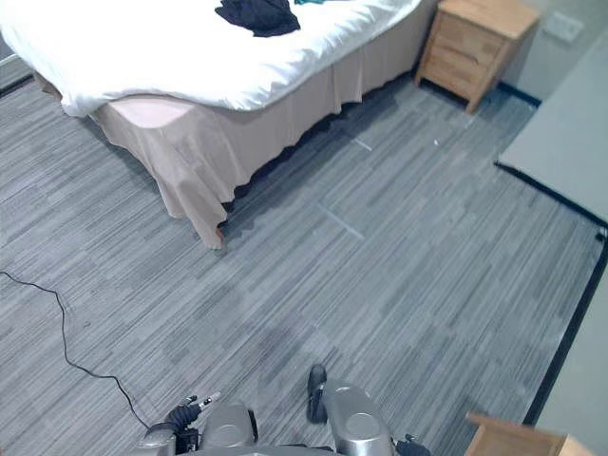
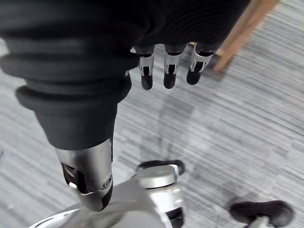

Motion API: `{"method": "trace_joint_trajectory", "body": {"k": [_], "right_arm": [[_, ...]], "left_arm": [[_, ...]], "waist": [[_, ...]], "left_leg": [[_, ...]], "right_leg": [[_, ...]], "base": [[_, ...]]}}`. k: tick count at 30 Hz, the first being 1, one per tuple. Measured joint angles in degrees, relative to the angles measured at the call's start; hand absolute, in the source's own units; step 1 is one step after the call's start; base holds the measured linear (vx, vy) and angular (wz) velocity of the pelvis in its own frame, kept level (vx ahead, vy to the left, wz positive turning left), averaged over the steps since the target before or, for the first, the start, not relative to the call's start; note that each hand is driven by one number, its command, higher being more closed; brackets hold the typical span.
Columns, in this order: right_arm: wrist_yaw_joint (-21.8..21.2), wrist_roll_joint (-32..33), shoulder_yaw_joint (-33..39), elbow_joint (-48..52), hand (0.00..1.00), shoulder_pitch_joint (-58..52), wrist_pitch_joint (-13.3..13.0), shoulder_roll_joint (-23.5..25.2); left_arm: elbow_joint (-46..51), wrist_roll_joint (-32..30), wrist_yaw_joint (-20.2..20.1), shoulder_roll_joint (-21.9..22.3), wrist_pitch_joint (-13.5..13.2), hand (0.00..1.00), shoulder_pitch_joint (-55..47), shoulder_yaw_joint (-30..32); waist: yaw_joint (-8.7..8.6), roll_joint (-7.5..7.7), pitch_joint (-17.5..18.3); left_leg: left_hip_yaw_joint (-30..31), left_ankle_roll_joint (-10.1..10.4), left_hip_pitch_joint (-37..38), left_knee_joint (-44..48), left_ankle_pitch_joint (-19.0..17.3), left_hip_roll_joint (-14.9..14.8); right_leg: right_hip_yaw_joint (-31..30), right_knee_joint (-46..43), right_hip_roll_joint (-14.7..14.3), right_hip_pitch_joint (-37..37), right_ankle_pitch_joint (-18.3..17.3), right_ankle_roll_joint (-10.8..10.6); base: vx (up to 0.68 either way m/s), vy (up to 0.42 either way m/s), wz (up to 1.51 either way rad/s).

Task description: Tidy the bed and pick cloth on bed and put in laundry

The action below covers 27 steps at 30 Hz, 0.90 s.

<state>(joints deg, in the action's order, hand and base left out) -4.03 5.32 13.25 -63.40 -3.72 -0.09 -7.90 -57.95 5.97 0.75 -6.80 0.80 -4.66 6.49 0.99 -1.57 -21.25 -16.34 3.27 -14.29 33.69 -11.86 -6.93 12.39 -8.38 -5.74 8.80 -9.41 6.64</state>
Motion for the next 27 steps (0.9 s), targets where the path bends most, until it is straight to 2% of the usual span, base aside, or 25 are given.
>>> {"method": "trace_joint_trajectory", "body": {"k": [1, 3, 4, 5, 6, 7, 8, 9, 10, 11, 12, 13, 15, 16, 17, 18, 20, 21, 22, 23, 24, 25, 26, 27], "right_arm": [[-0.18, -0.29, 0.18, 1.26, 0.0, 0.1, -0.35, 0.08], [-0.8, -0.24, 0.11, 2.22, 0.0, 0.21, -0.99, -0.1], [-1.21, -0.25, -0.33, 2.3, 0.0, 0.38, -1.01, -0.82], [-1.26, -0.28, -0.38, 2.32, 0.0, 0.68, -1.02, -1.07], [-1.19, -0.29, -0.41, 2.32, 0.0, 1.14, -0.77, -1.17], [-1.19, -0.29, -0.47, 2.2, 0.0, 1.22, -0.53, -0.81], [-1.31, -0.32, -1.22, 1.94, 0.0, 1.42, -0.09, -0.2], [-1.4, -0.51, -1.7, 1.75, 0.0, 2.2, 0.41, -0.2], [-1.38, -0.82, -1.7, 1.26, 0.0, 2.71, 0.42, 0.01], [-1.75, -1.52, -1.95, 0.58, 0.0, 3.94, 0.38, 0.43], [-2.1, -1.6, -1.95, 0.17, 0.0, 4.92, 0.26, 0.9], [-2.19, -1.59, -1.95, 0.06, 0.0, 5.12, 0.07, 1.13], [-2.19, -0.74, -1.78, 0.0, 0.0, 5.08, -1.22, 1.17], [-2.09, -0.3, -1.81, 0.46, 0.0, 4.82, -1.42, 1.25], [-1.94, 0.46, -1.79, 1.63, 0.0, 4.16, -1.64, 1.33], [-1.87, 1.34, -1.78, 1.91, 0.0, 3.48, -1.76, 1.54], [-1.89, 2.68, -0.08, 1.85, 0.0, 2.38, -1.51, 2.21], [-1.72, 3.15, 0.47, 1.83, 0.0, 1.17, -0.95, 2.33], [-1.71, 3.72, 0.41, 2.2, 0.0, -0.14, -0.35, 2.83], [-1.72, 3.77, 0.37, 2.35, 0.0, -0.45, -0.15, 3.06], [-1.93, 4.35, 0.16, 2.47, 0.0, -1.65, 0.91, 4.1], [-2.29, 4.66, 0.62, 2.42, 0.0, -1.46, 1.93, 3.87], [-2.32, 4.78, 0.28, 2.39, 0.0, -1.59, 2.46, 2.63], [-2.18, 4.73, 0.27, 2.39, 0.0, -1.53, 3.11, 0.99]], "left_arm": [[0.02, -0.04, -0.12, 0.44, 0.02, 0.0, -0.74, 0.65], [0.0, -0.08, -0.24, 0.97, 0.21, 0.0, -1.86, 0.81], [0.09, -0.07, -0.13, 1.5, 0.68, 0.0, -2.71, 0.83], [0.1, -0.06, -0.02, 1.62, 1.09, 0.0, -3.11, 0.88], [0.03, -0.02, 0.58, 1.49, 2.4, 0.0, -3.55, 0.96], [-0.1, -0.02, 0.7, 0.61, 3.25, 0.0, -4.06, 1.04], [-1.01, -0.13, 0.85, -0.76, 4.54, 0.0, -5.12, 1.5], [-1.87, -0.76, 0.74, -0.52, 5.66, 0.0, -5.23, 2.66], [-2.19, -1.27, 0.73, -0.63, 5.68, 0.0, -4.9, 2.55], [-2.46, -2.2, 0.85, -1.72, 5.65, 0.0, -4.19, 2.63], [-2.27, -2.15, 0.88, -1.79, 5.51, 0.0, -3.69, 2.65], [-2.28, -2.09, 0.88, -1.82, 5.56, 0.0, -3.22, 2.57], [-1.91, -2.16, 0.69, -1.63, 5.1, 0.0, -0.31, 1.77], [-1.59, -2.18, 0.63, -1.67, 5.03, 0.0, 0.01, 1.21], [-1.01, -2.3, 0.53, -1.89, 4.97, 0.0, 1.14, 0.08], [-1.0, -2.27, 0.47, -2.7, 4.92, 0.0, 2.9, -0.19], [-1.1, -2.42, 0.45, -2.5, 4.87, 0.0, 4.71, -0.12], [-1.06, -2.98, 0.44, -2.23, 4.44, 0.0, 4.31, 0.42], [-0.84, -4.31, 0.56, -2.09, 3.18, 0.0, 2.17, 1.33], [-0.72, -4.54, 0.58, -2.14, 2.89, 0.0, 1.72, 1.6], [-0.49, -4.44, 0.75, -2.54, 2.2, 0.0, -0.69, 2.77], [-1.01, -4.38, 0.96, -2.1, 1.92, 0.0, -1.75, 3.64], [-0.99, -4.38, 0.83, -1.09, 1.55, 0.0, -2.43, 3.83], [-1.02, -4.32, 0.82, 0.56, 0.31, 0.0, -3.27, 3.77]], "waist": [[-0.04, -0.12, 0.01], [-0.02, -0.5, 0.27], [0.42, -1.19, 1.14], [0.69, -1.28, 1.5], [1.59, -0.36, 2.72], [2.05, 1.41, 3.73], [3.08, 4.46, 5.6], [2.26, 4.33, 6.3], [1.69, 5.22, 6.33], [0.95, 6.29, 6.12], [1.12, 5.7, 5.92], [1.1, 5.13, 5.63], [0.03, 2.45, 4.69], [-0.22, 1.82, 5.08], [-0.37, 2.18, 5.31], [-0.34, 3.07, 5.55], [-0.5, 3.66, 5.64], [-0.31, 3.75, 5.63], [-0.27, 4.54, 6.09], [-0.27, 4.93, 6.36], [-0.14, 7.14, 7.74], [-0.17, 5.71, 7.82], [-0.31, 3.96, 8.66], [-0.24, 1.62, 9.69]], "left_leg": [[-6.27, 0.91, -0.04, -11.81, 2.16, 0.27], [-12.03, -0.1, -0.64, -21.79, 4.91, 1.01], [-13.32, -0.36, -2.25, -23.13, 5.04, 1.0], [-13.57, -0.49, -3.14, -23.48, 4.98, 1.03], [-13.91, -1.73, -3.5, -23.55, 5.35, 1.4], [-14.8, -4.59, -3.4, -22.92, 6.35, 2.64], [-16.85, -8.89, -1.93, -21.45, 7.77, 4.68], [-15.92, -15.35, -0.45, -22.18, 11.85, 5.39], [-15.45, -17.11, -0.13, -21.34, 12.3, 6.11], [-13.78, -16.08, 1.14, -19.75, 10.12, 7.42], [-11.74, -14.76, 3.81, -18.88, 8.21, 7.12], [-10.23, -14.3, 5.72, -19.13, 7.57, 6.82], [-3.39, -11.74, 13.27, -23.23, 6.61, 4.72], [-1.47, -11.07, 14.04, -24.42, 6.69, 4.46], [0.78, -10.17, 15.15, -25.65, 6.57, 4.3], [3.92, -8.81, 15.27, -25.5, 5.76, 4.28], [8.56, -6.12, 15.41, -23.49, 3.93, 3.96], [9.91, -3.87, 16.71, -21.49, 1.93, 3.1], [10.11, -1.24, 18.28, -18.56, -1.46, 1.99], [10.12, -0.83, 18.63, -17.98, -2.35, 1.83], [10.15, 1.06, 19.71, -16.04, -5.35, 1.91], [11.2, 3.3, 20.65, -13.26, -7.91, -0.16], [10.86, 3.91, 20.46, -12.75, -8.09, -2.26], [9.58, 4.62, 20.19, -12.8, -7.74, -5.26]], "right_leg": [[0.31, 0.88, -0.2, 2.77, -1.5, -0.52], [0.96, 3.21, -1.03, 7.29, -3.21, -1.92], [1.05, 3.76, -1.86, 9.0, -4.62, -2.98], [0.93, 3.57, -1.98, 9.54, -5.79, -3.15], [1.19, 1.99, -0.73, 9.73, -9.41, -4.64], [1.4, 0.12, 0.93, 9.63, -11.32, -5.33], [2.24, -8.99, 4.44, 6.96, -14.25, -8.97], [4.31, -27.94, 8.09, 0.04, -13.86, -12.43], [5.13, -37.41, 11.36, -3.65, -11.84, -14.96], [6.67, -46.42, 15.95, -8.53, -11.94, -13.0], [7.14, -46.66, 17.23, -10.74, -12.48, -12.12], [7.17, -44.77, 17.29, -10.95, -12.56, -12.29], [6.09, -30.59, 13.83, -12.56, -12.39, -12.95], [4.98, -26.3, 13.35, -14.3, -11.7, -13.21], [2.67, -20.35, 12.74, -16.75, -9.95, -14.2], [-1.33, -11.74, 12.81, -19.67, -5.72, -14.79], [-7.23, 0.0, 13.29, -21.38, 1.18, -14.62], [-9.11, 1.34, 13.64, -21.19, 4.06, -13.85], [-9.52, -1.03, 13.75, -20.41, 7.01, -11.83], [-9.52, -1.79, 13.78, -20.25, 7.66, -11.52], [-9.67, -4.71, 14.12, -19.95, 9.68, -10.48], [-9.85, -9.22, 12.33, -20.26, 10.98, -11.1], [-9.06, -9.59, 10.72, -20.22, 10.63, -10.42], [-7.72, -8.85, 8.29, -20.02, 8.68, -9.01]], "base": [[0.36, -0.052, 0.04], [0.44, 0.012, 0.3], [0.5, 0.052, 0.26], [0.55, 0.085, 0.04], [0.48, 0.091, -0.12], [0.65, 0.108, -0.21], [0.83, 0.113, 0.04], [0.85, 0.091, 0.25], [0.83, 0.092, 0.75], [0.66, 0.08, 0.76], [0.66, 0.08, 0.78], [0.63, 0.036, 0.8], [0.56, -0.054, 1.2], [0.39, -0.093, 1.24], [0.46, -0.18, 1.26], [0.47, -0.206, 1.41], [0.48, -0.281, 1.44], [0.69, -0.528, 1.42], [0.59, -0.466, 1.06], [0.49, -0.476, 0.78], [0.4, -0.45, 0.44], [0.47, -0.525, 0.38], [0.4, -0.449, 0.16], [0.36, -0.43, 0.15]]}}
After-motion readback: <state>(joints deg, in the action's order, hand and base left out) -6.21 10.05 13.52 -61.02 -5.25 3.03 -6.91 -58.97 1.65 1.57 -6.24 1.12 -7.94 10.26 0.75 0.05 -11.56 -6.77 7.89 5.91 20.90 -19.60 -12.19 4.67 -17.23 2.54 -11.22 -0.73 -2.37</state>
